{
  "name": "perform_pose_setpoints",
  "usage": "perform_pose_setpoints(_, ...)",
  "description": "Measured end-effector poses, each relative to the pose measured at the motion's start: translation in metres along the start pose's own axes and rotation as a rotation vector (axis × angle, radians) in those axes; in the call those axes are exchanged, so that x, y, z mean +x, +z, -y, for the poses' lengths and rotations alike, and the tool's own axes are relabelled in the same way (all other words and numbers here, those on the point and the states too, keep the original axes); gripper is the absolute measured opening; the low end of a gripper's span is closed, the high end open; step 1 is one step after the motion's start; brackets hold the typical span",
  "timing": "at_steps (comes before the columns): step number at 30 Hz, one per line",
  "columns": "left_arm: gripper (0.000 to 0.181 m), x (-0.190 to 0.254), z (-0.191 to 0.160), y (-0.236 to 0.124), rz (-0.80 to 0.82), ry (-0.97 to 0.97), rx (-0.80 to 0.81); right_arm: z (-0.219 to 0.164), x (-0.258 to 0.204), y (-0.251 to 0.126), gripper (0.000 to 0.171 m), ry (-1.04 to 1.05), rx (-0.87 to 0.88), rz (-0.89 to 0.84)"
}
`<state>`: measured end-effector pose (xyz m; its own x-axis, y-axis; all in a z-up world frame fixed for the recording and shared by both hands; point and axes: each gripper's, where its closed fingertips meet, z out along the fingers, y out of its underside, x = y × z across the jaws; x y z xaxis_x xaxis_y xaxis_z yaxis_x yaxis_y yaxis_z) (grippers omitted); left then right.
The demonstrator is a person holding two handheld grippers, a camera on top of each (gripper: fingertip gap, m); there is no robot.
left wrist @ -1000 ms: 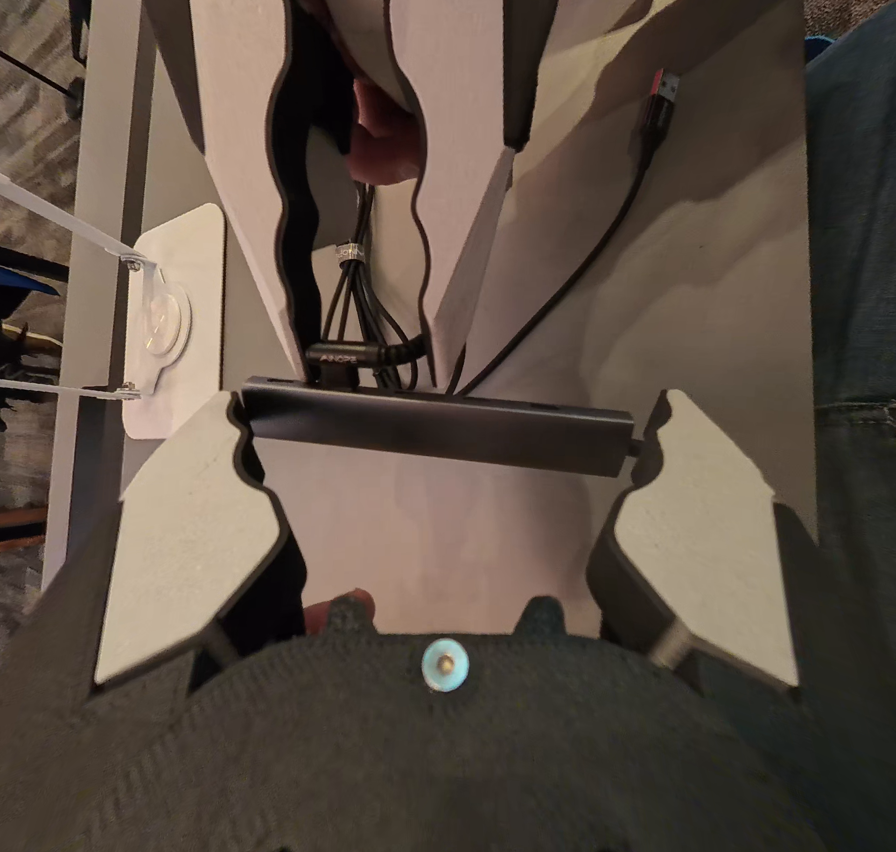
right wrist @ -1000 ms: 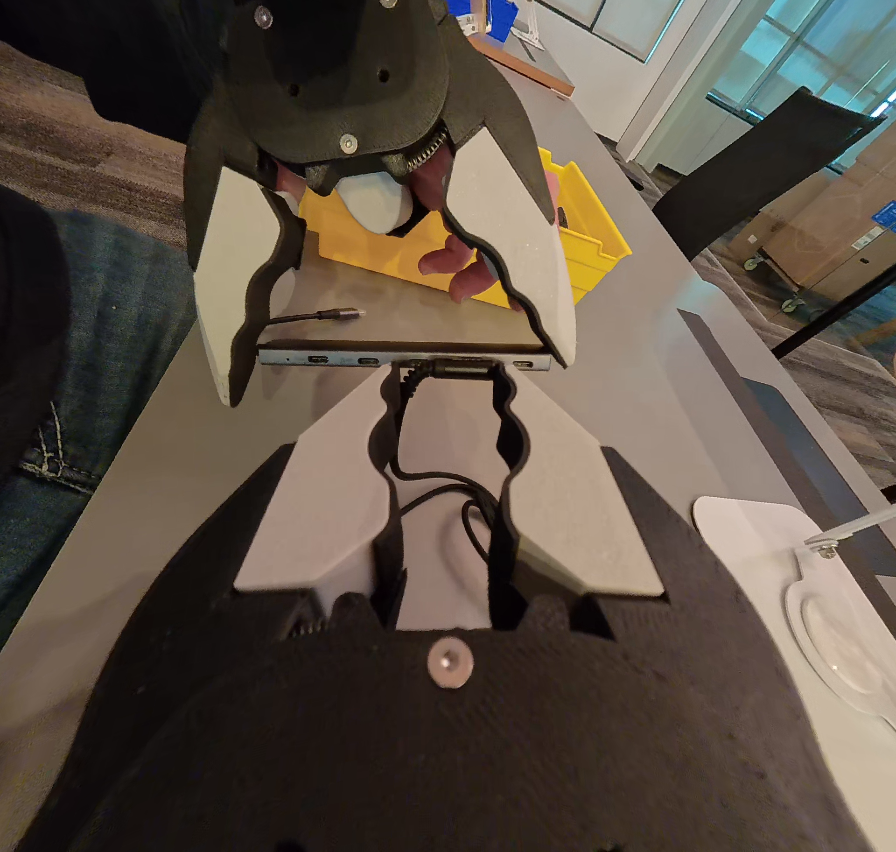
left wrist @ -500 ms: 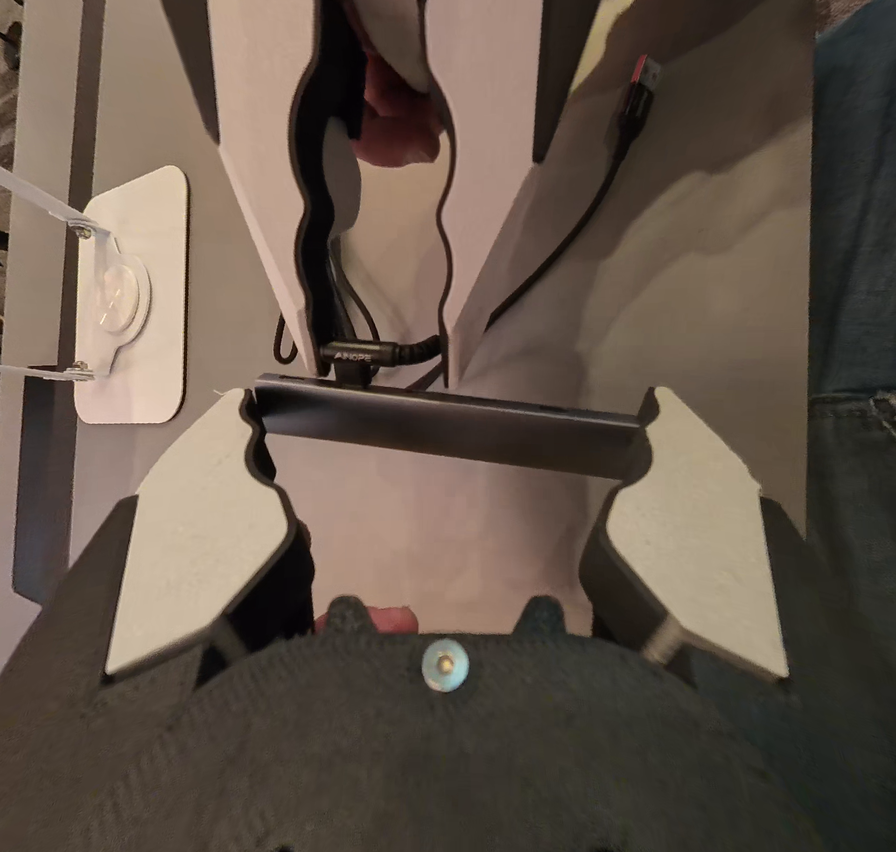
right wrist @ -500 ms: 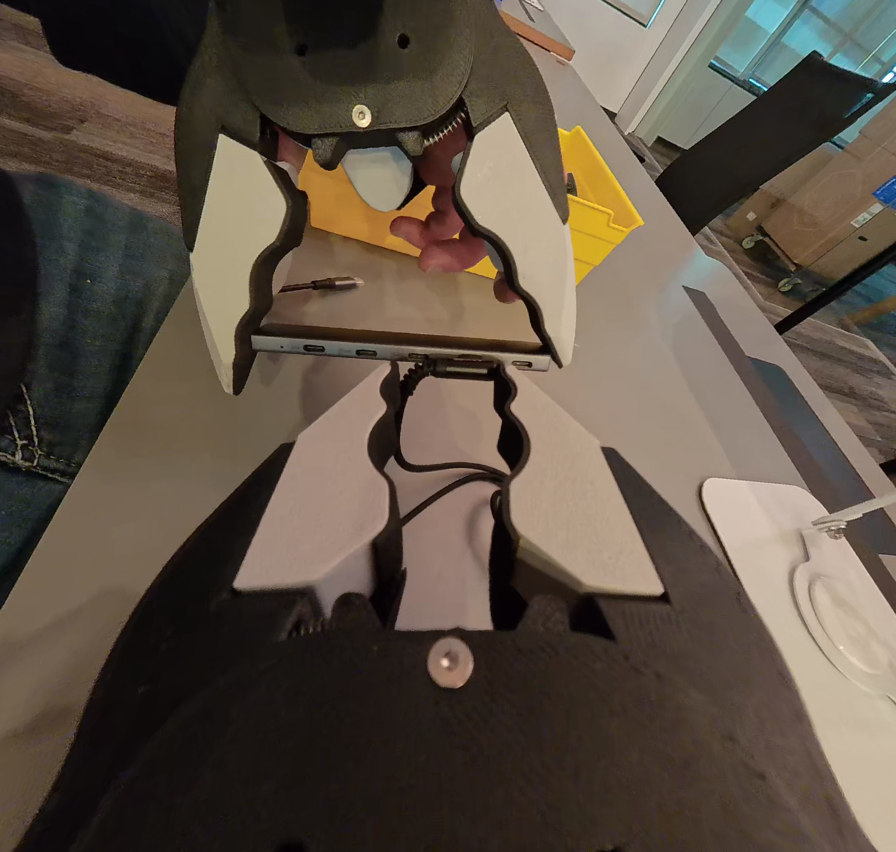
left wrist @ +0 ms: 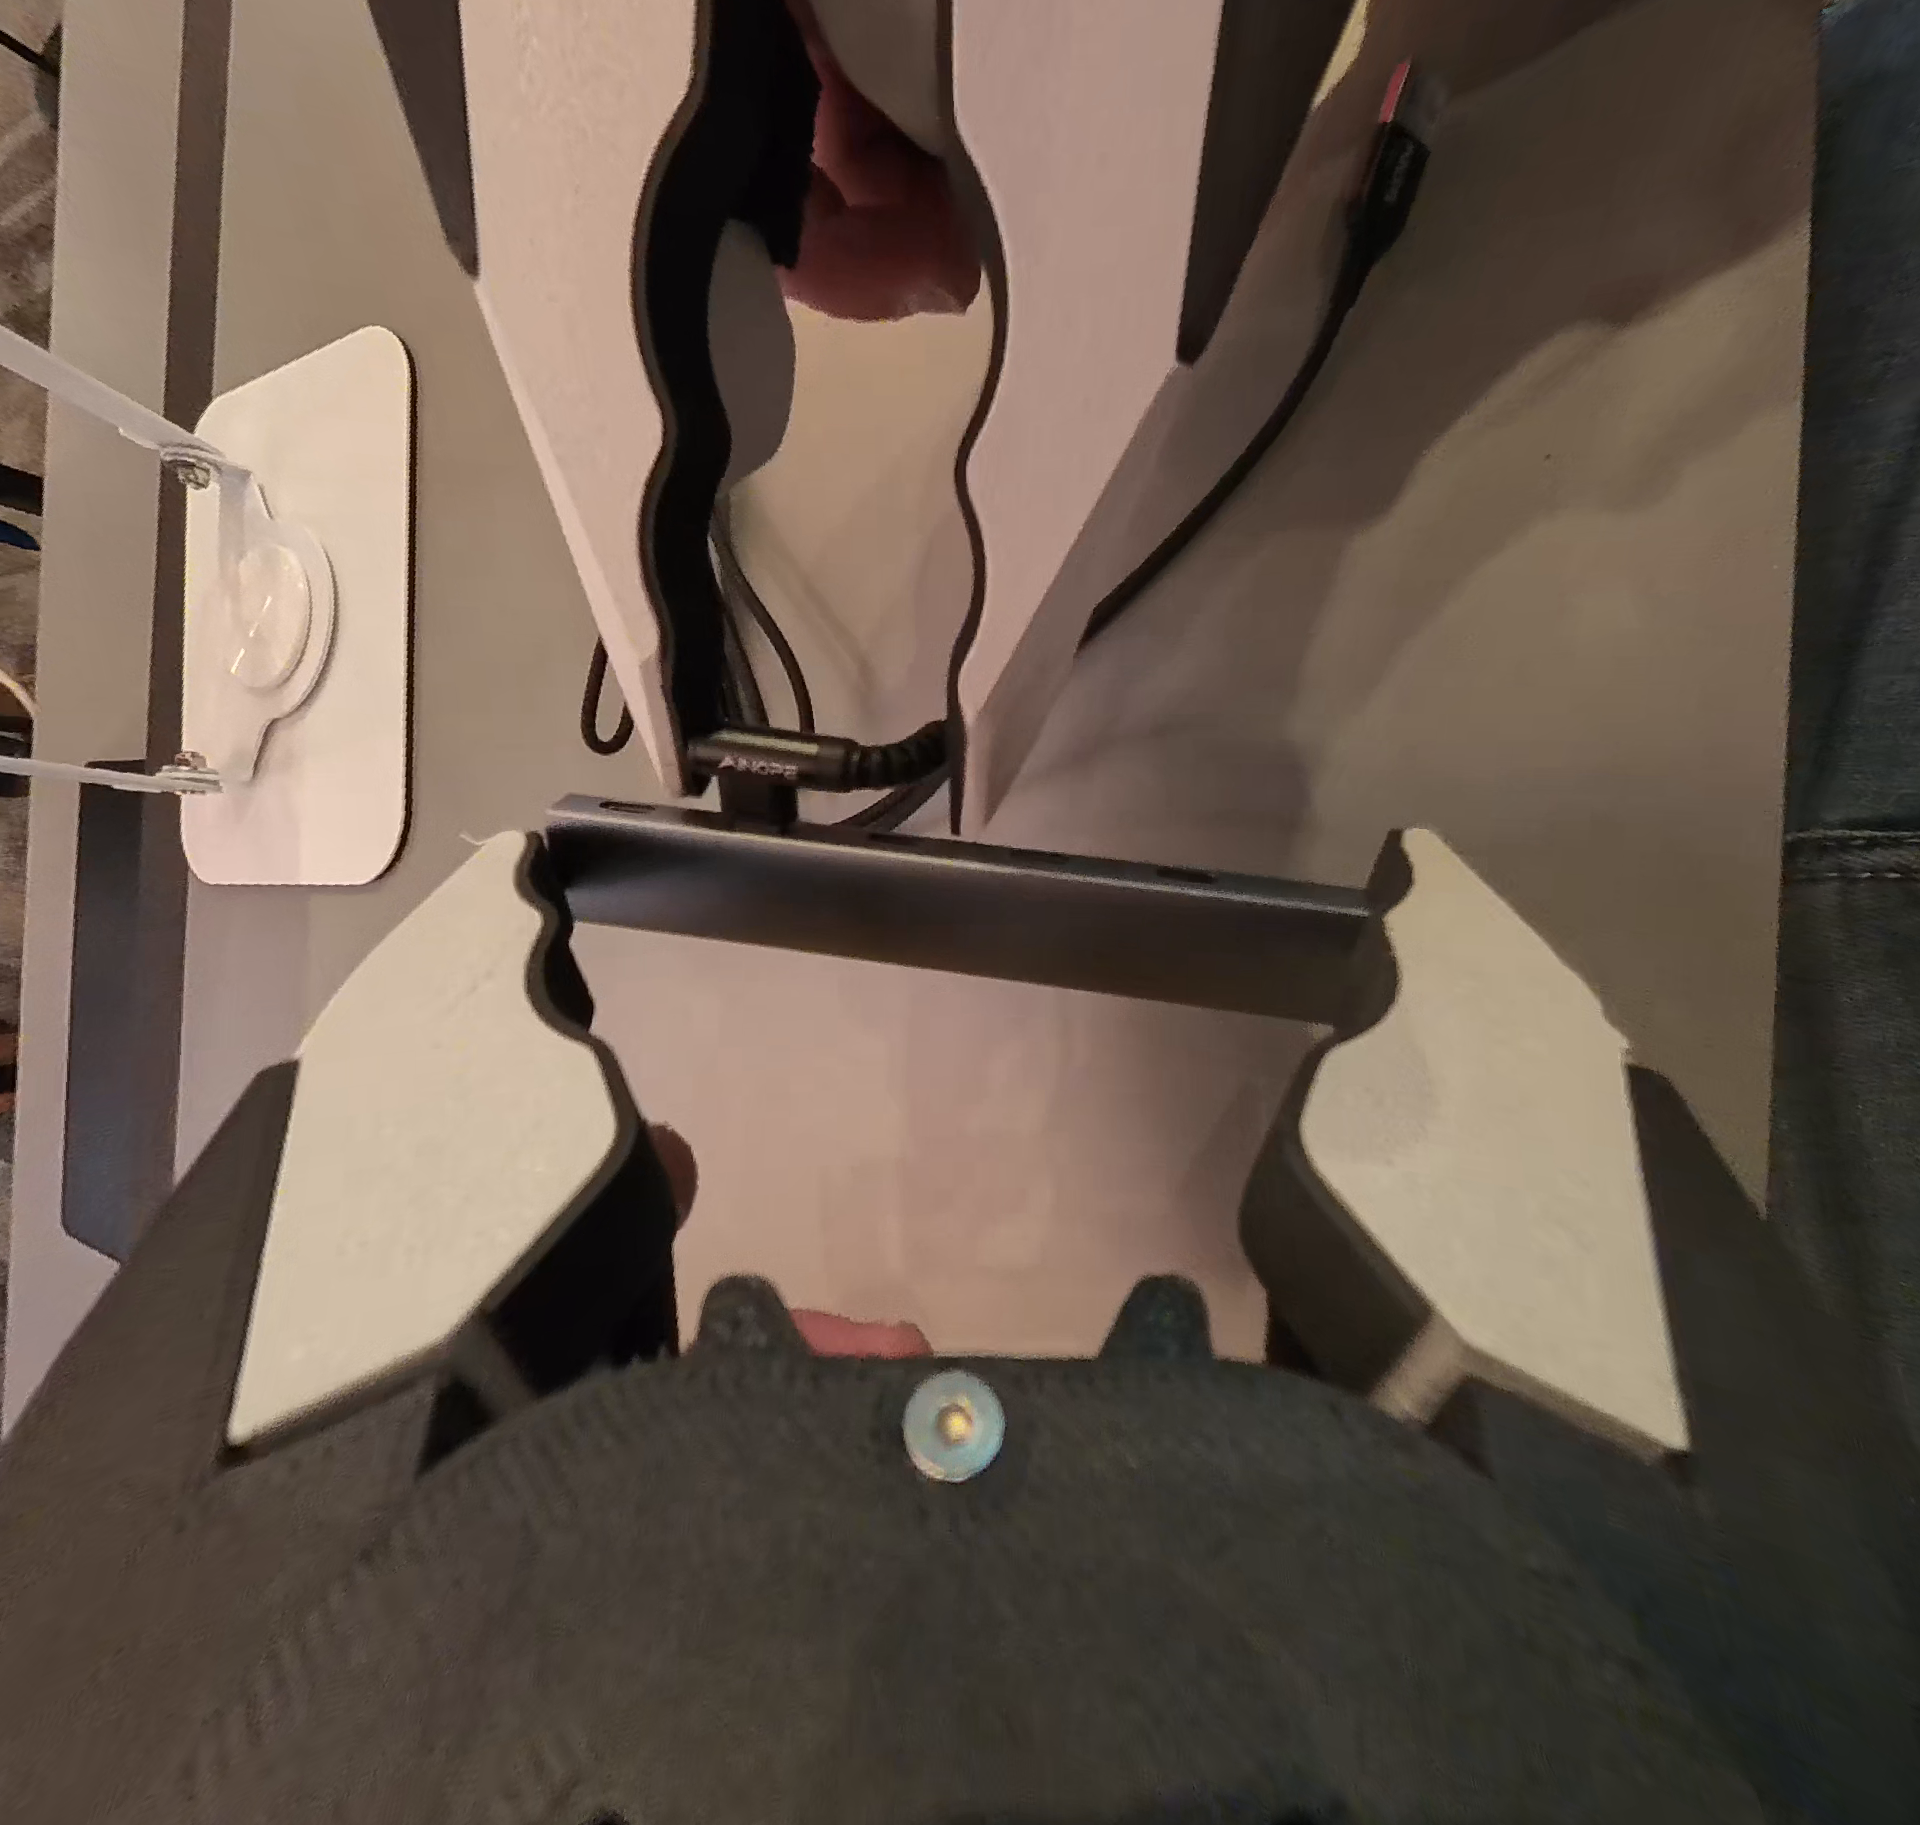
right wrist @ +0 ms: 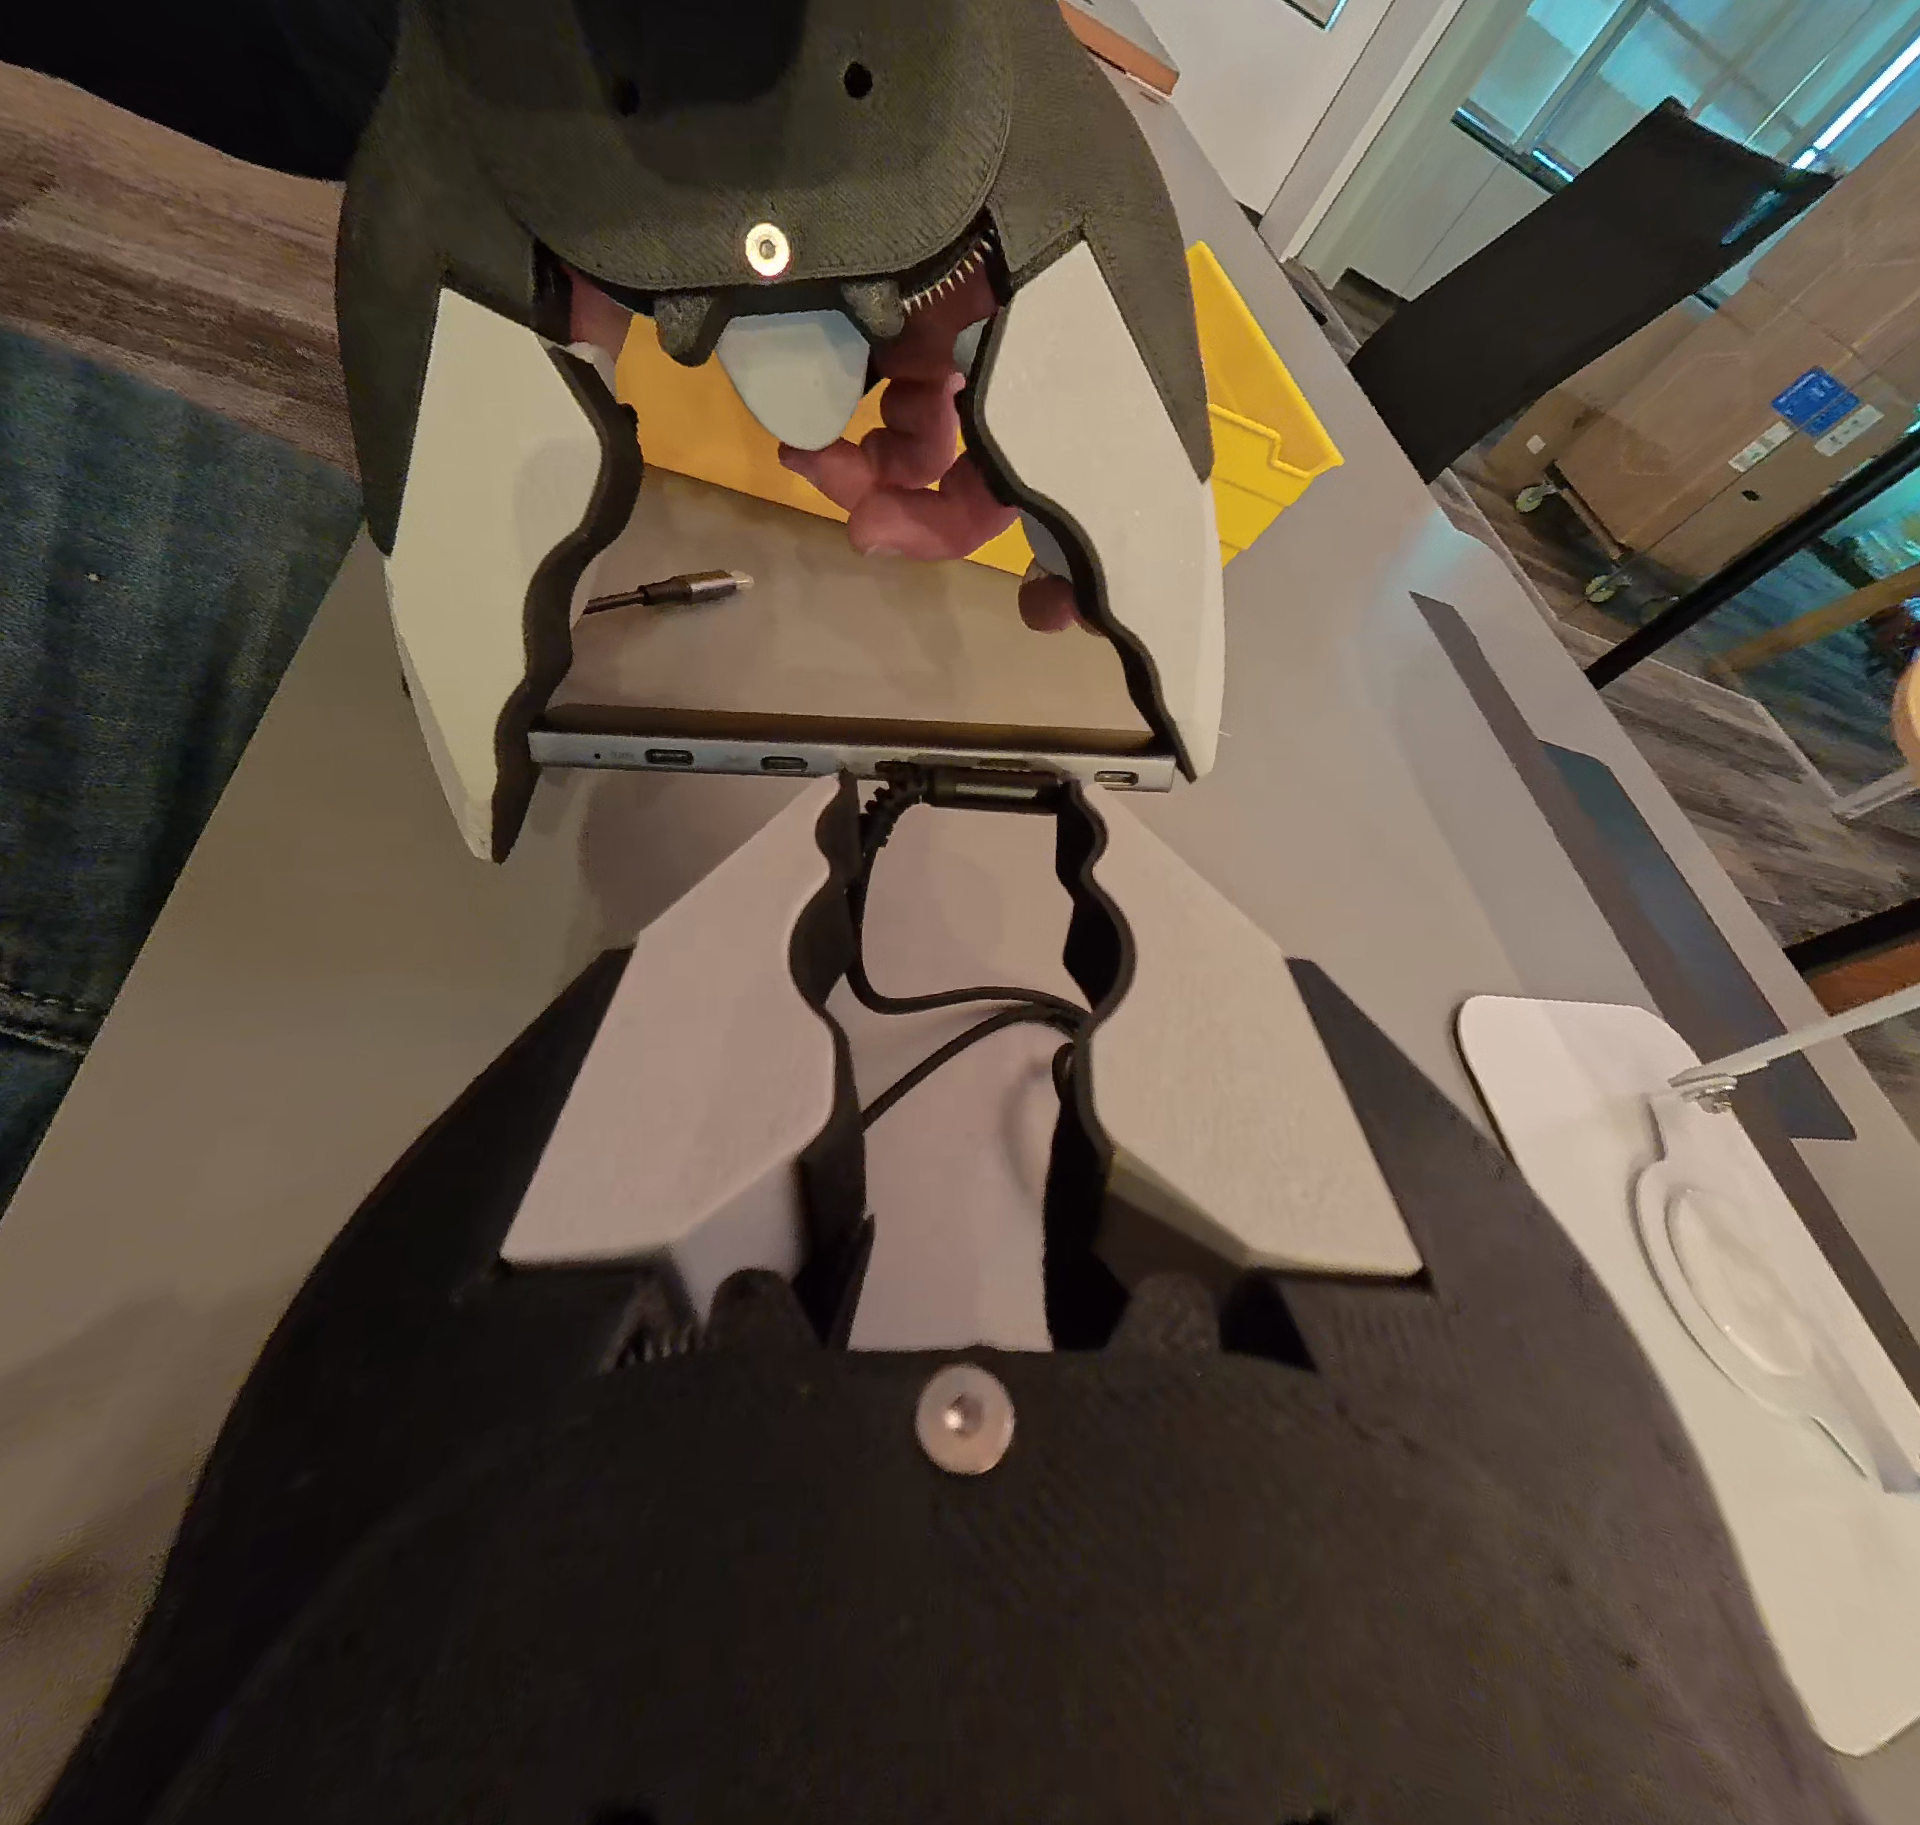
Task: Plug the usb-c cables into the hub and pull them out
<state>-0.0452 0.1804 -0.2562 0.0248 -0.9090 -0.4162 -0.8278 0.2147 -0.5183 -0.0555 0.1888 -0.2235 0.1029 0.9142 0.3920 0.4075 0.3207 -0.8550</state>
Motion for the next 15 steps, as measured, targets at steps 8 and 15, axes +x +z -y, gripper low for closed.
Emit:
perform_pose_setpoints(8,0.138,-0.003,0.003,-0.003,0.016,-0.020,0.004,0.001,0.005,-0.001,0.033,-0.025,-0.011,-0.050)
perform_pose_setpoints(15,0.138,-0.001,0.010,-0.008,-0.018,-0.044,0.072,0.010,0.003,-0.005,0.032,0.108,0.114,0.027)
